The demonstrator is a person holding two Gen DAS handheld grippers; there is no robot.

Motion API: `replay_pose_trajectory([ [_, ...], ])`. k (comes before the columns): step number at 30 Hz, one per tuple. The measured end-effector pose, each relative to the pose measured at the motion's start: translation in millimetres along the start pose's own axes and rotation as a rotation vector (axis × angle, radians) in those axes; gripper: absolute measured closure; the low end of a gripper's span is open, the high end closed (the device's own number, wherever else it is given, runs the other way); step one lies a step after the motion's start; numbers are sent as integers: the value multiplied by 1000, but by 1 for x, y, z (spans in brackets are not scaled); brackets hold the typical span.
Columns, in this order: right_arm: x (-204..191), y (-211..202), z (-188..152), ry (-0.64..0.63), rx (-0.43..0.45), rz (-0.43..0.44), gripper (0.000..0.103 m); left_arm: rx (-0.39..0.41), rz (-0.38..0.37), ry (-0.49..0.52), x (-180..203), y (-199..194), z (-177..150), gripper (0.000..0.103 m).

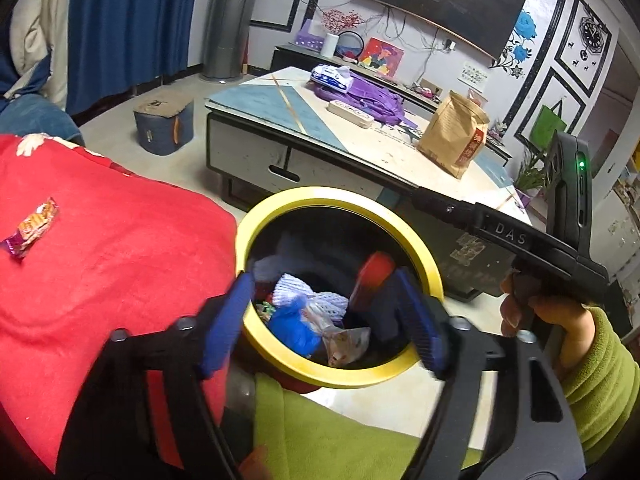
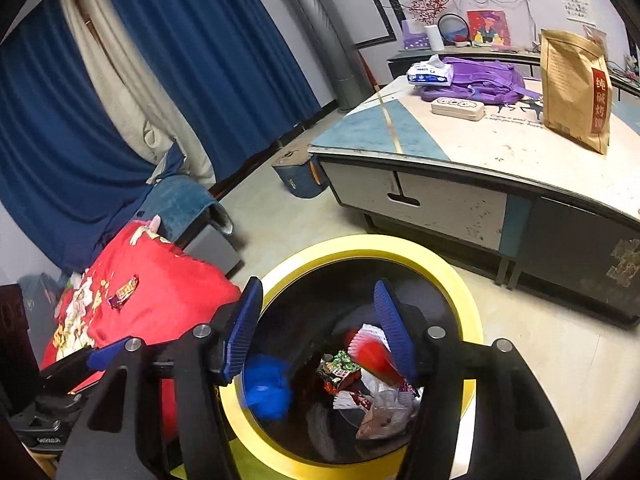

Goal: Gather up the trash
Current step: 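Open both tools to drop the bottle and cloth into the bin, then close the right tool on the orange wrapper while the left tool grasps the chocolate bar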

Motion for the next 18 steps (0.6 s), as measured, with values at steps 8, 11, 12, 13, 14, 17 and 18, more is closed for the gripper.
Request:
replay_pose_trajectory([
  [8, -16, 3, -3, -35, -6, 2, 39, 55, 63, -46, -19, -27, -3, 11],
  [11, -30, 2, -5, -65, 1, 10, 38, 81, 100, -67, -30, -42, -8, 11],
  [12, -36, 1, -6, -75, 4, 14, 37, 87, 110, -72, -32, -46, -9, 11],
  [13, -41, 0, -6, -82, 6, 19, 37, 99, 132, -81, -38, -54, -12, 11],
  [14, -46, -1, -6, -91, 8, 25, 36, 107, 145, -88, -42, -60, -14, 11],
  [17, -67, -3, -8, -128, 13, 44, 35, 142, 185, -120, -59, -81, -21, 11],
  [18, -75, -4, -10, -142, 15, 53, 35, 151, 194, -130, -62, -87, -23, 11],
])
Point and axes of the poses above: each gripper's, at about its wrist camera, not at the fingertips, and y roughly the way its jaws point, x to its right, z to its top, the point moved 8 cm from there along y, roughly the way its jaws point, and after that the axes turned 13 degrees about -x, right-handed, at the moved point
